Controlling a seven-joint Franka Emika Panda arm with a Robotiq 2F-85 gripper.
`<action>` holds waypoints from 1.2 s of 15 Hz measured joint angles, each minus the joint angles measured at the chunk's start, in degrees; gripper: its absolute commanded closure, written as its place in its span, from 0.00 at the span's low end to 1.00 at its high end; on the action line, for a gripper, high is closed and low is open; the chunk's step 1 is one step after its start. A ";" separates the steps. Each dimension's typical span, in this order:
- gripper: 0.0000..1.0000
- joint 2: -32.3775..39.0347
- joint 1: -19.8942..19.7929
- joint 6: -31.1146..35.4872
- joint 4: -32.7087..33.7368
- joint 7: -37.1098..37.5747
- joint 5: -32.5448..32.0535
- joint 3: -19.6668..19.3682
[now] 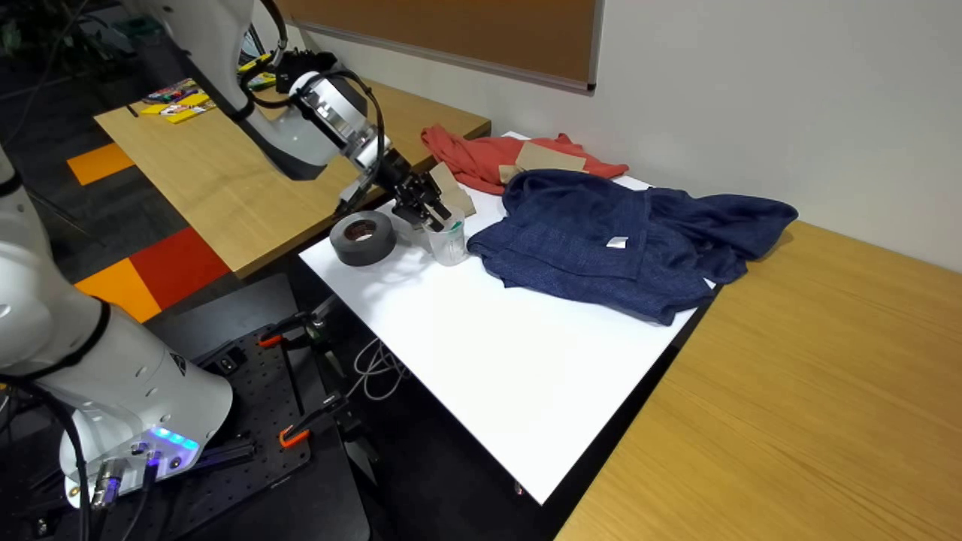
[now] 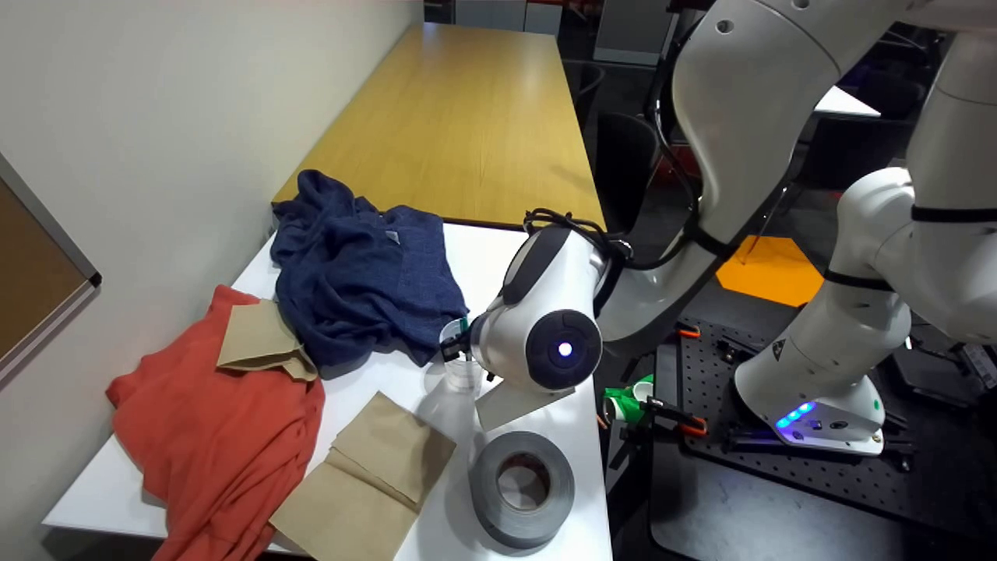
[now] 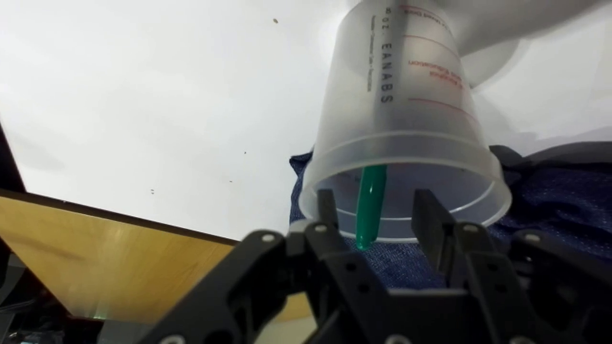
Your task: Pick up the pen and place it in the clear cup. Remove the pen from the cup and move the cup to the right.
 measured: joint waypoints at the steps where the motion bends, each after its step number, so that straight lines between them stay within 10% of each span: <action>1: 0.53 0.00 0.00 0.31 0.00 0.00 0.00 -0.12; 7: 0.56 0.32 -0.17 1.11 0.00 0.00 0.00 -0.98; 8: 0.75 0.48 -0.34 1.32 0.01 0.00 0.00 -1.04; 13: 1.00 1.63 -0.73 1.89 0.23 0.00 0.00 -1.31; 18: 0.97 1.85 -0.60 1.91 0.47 0.00 0.00 -1.30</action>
